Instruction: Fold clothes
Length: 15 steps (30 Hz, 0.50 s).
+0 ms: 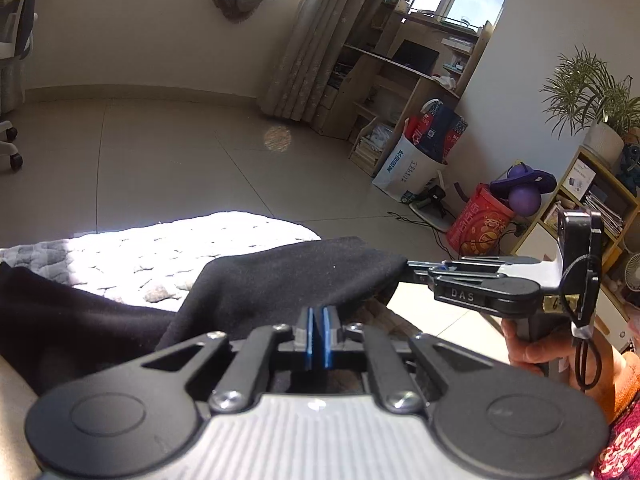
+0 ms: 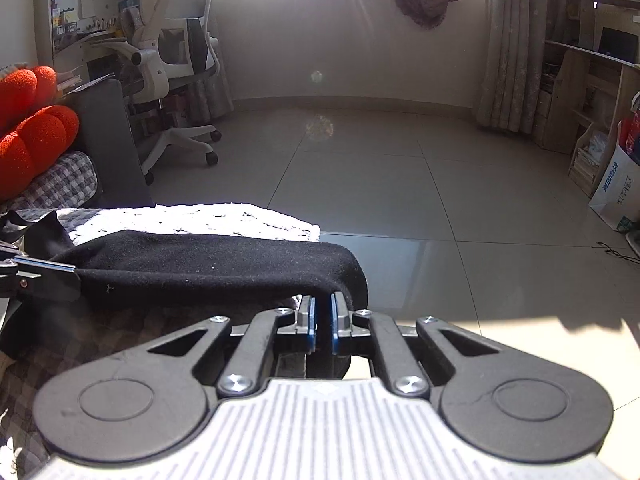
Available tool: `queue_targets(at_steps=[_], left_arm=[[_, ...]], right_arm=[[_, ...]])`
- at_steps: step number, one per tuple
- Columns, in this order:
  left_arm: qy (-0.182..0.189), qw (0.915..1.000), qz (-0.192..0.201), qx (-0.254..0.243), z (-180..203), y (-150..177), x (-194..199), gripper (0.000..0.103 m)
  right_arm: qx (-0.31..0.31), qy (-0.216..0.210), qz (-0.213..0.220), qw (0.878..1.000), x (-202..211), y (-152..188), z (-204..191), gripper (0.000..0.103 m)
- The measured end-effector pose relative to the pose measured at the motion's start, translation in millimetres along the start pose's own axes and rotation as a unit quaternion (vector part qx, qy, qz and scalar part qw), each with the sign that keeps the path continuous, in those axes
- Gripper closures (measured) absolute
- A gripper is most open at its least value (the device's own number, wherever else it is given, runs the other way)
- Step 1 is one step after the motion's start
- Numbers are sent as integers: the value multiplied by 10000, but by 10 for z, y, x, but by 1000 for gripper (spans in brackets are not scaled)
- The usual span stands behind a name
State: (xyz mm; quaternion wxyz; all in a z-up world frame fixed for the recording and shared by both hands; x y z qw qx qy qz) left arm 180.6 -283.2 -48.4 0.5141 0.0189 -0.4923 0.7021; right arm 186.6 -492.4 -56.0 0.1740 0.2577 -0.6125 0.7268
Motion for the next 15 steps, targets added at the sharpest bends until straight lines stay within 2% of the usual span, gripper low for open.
queue_targets(at_steps=[3,4,6,7,9,11,13,15], left_arm=[[131,9999,-40,50,30,19,1,97],[153,9999,-62,46,41,31,-3,96],[163,9998,29,68,28,15,28,95],[162,9998,74,94,8,-4,58,92],[68,9998,174,84,-60,-78,117,88],[-108,9996,278,18,-148,-155,176,84],[-415,9983,380,-130,-269,-216,231,71],[-807,9950,483,-345,-444,-289,290,65]], right_arm=[[251,134,35,9996,213,-90,73,95],[327,190,-105,9992,208,-92,93,95],[512,612,-286,9964,213,-53,160,92],[535,664,-379,9956,215,-27,186,90],[402,548,-398,9969,234,3,193,90],[362,393,-392,9978,233,17,127,85],[409,218,-391,9982,209,7,15,85],[447,10,-369,9983,177,-21,-103,84]])
Point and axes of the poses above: each gripper's, at about its wrist camera, not at the fingertips, and x roughly against the way its jaws point, z to its right, y to its underside, the point moved 7 cm from there along -x, roughly the way its jaws point, and after that the axes turned 10 degrees about x, right-handed, at the moved point
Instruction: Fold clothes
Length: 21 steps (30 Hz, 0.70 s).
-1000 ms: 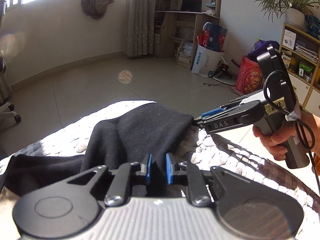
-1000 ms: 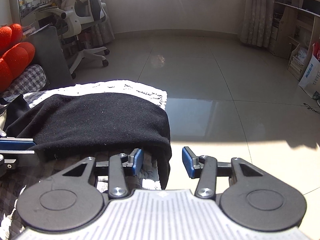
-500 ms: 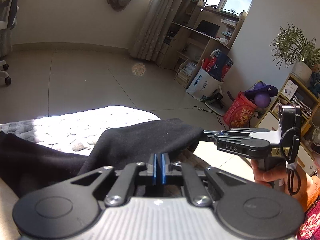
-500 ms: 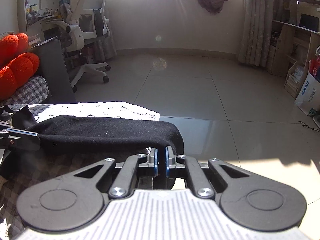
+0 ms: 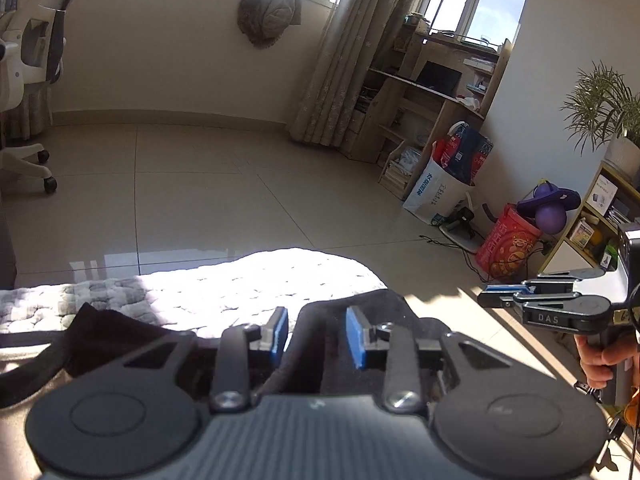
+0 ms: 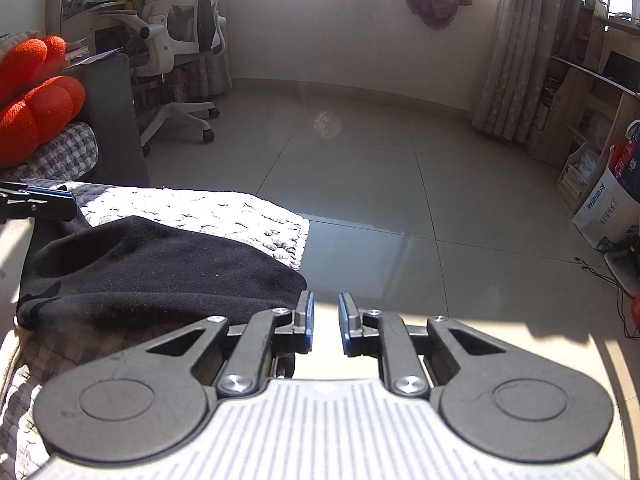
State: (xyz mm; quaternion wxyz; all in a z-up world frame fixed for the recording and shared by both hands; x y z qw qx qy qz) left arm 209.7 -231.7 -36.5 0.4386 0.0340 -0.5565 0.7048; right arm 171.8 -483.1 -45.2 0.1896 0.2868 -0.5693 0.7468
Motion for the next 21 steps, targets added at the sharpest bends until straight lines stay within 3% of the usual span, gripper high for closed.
queue_targets(at_steps=[1,2,4,7,13,16,18,20,21], left_arm=[[-165,9998,32,-85,-87,-19,5,63],[-332,9993,60,-162,-177,-39,7,62],[-591,9980,39,-199,-377,-71,3,61],[-791,9967,-58,-150,-637,-102,-15,61],[-368,9990,-224,92,-788,-119,-41,61],[-358,9989,-292,11,-778,-114,-90,63],[-340,9990,-275,51,-798,-113,-83,64],[-306,9991,-265,127,-828,-104,-68,63],[-297,9990,-293,139,-833,-91,-69,63]], right_arm=[[22,-106,32,9999,-27,-37,-66,78],[41,-204,81,9998,-52,-76,-132,65],[140,-360,213,9990,-108,-163,-272,53],[224,-507,240,9982,-251,-261,-417,53],[396,-570,123,9975,-549,-374,-537,53],[432,-618,-88,9971,-723,-347,-568,53],[353,-754,-44,9965,-708,-346,-604,65],[277,-883,0,9957,-692,-346,-639,91],[326,-769,48,9965,-664,-355,-650,93]])
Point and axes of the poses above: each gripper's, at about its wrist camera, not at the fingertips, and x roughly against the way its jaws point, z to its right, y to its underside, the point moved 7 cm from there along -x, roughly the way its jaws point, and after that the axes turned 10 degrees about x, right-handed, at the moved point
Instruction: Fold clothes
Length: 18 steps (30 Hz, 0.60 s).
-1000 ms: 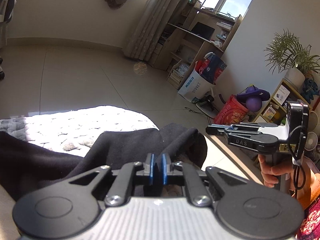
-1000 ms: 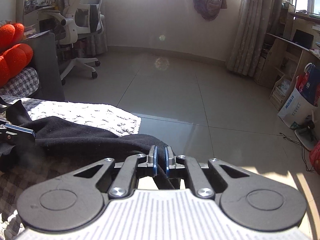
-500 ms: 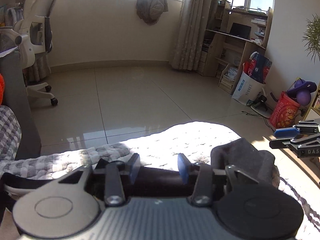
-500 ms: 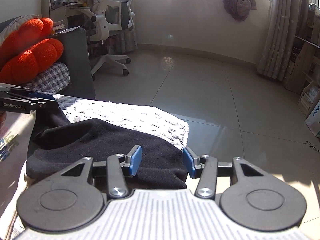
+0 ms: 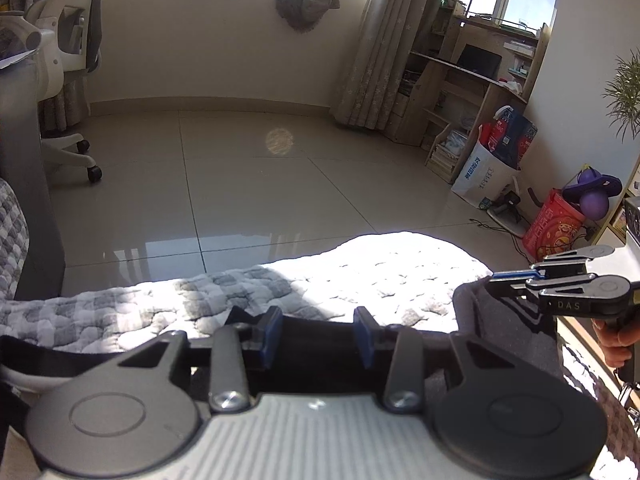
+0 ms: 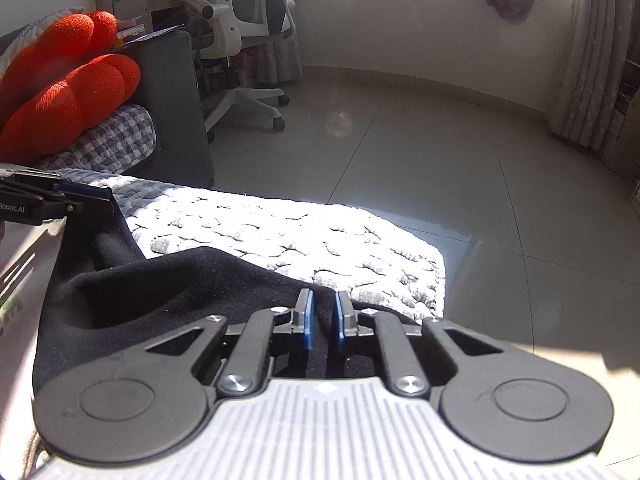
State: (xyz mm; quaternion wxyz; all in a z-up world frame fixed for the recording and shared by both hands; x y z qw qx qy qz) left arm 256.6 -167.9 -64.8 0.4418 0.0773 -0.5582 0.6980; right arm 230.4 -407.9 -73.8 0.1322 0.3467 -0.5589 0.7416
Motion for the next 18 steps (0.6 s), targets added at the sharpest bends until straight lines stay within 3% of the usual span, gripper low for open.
queue_targets(at_steps=[2,3,4,11,13,16,18], left_arm=[[-85,9999,-64,-117,7,45,-14,71],[-224,9995,-27,-234,5,60,-15,99],[-281,9993,78,-240,-1,49,8,102],[-594,9913,1164,-134,-28,-143,220,103],[-738,9914,1060,-194,-36,-129,122,102],[-961,9938,489,-278,-54,-45,-152,99],[-1016,9932,494,-278,-23,-66,-143,98]], right_arm=[[106,230,81,9996,54,-21,-29,99],[158,345,122,9992,82,-32,-43,99],[211,460,162,9986,110,-42,-58,99],[309,1130,665,9909,244,-262,-19,101],[342,1163,540,9912,109,-279,-15,101],[304,1061,142,9938,-174,-214,-48,101],[248,1092,3,9937,-237,-167,-72,99]])
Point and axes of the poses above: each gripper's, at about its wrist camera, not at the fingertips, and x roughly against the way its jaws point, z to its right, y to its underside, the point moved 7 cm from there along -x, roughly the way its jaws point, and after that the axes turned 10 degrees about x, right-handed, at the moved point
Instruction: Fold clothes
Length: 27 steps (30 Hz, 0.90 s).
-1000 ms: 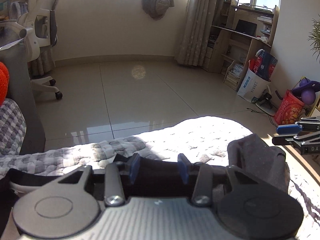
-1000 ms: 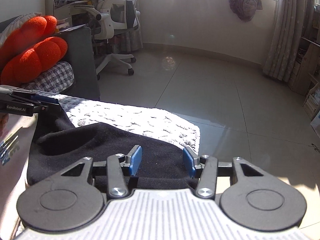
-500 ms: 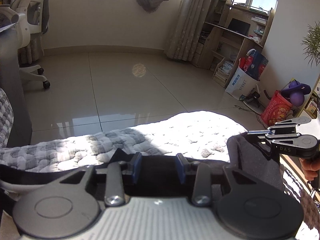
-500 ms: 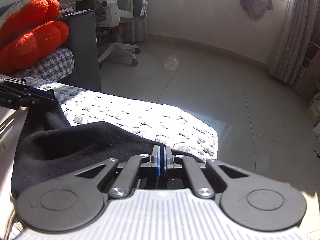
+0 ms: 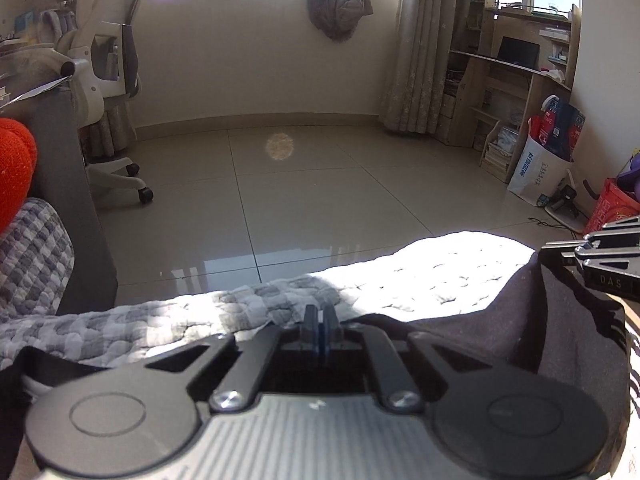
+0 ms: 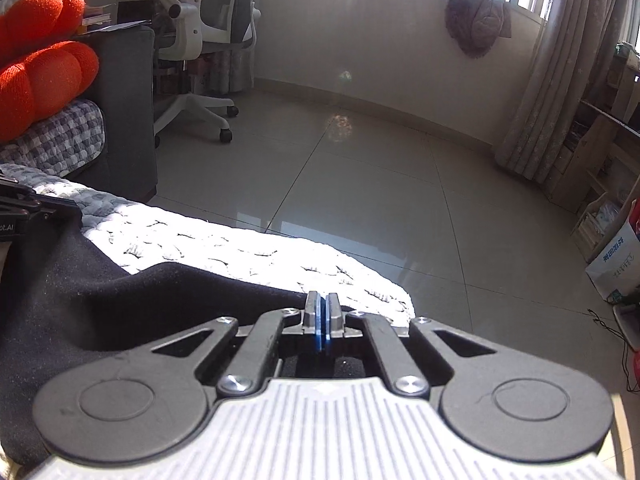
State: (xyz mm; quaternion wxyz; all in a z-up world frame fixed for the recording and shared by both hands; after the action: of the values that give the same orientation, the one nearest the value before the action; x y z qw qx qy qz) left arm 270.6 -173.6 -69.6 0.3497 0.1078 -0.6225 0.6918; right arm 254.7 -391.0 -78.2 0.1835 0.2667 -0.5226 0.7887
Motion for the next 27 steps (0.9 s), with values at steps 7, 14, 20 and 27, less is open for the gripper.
queue_targets(at_steps=[7,14,20,27], left_arm=[[519,9985,195,-40,228,-12,449,57],[1230,9918,-54,-356,571,207,680,57],[1915,9779,-362,-754,876,395,819,65],[1837,9715,-570,-1389,1218,643,608,80]], right_arm=[[-740,-276,224,9966,448,32,240,55],[-1484,-815,228,9853,834,283,379,55],[-2052,-1394,197,9685,1005,472,286,55],[-2723,-2062,216,9396,1001,624,157,55]])
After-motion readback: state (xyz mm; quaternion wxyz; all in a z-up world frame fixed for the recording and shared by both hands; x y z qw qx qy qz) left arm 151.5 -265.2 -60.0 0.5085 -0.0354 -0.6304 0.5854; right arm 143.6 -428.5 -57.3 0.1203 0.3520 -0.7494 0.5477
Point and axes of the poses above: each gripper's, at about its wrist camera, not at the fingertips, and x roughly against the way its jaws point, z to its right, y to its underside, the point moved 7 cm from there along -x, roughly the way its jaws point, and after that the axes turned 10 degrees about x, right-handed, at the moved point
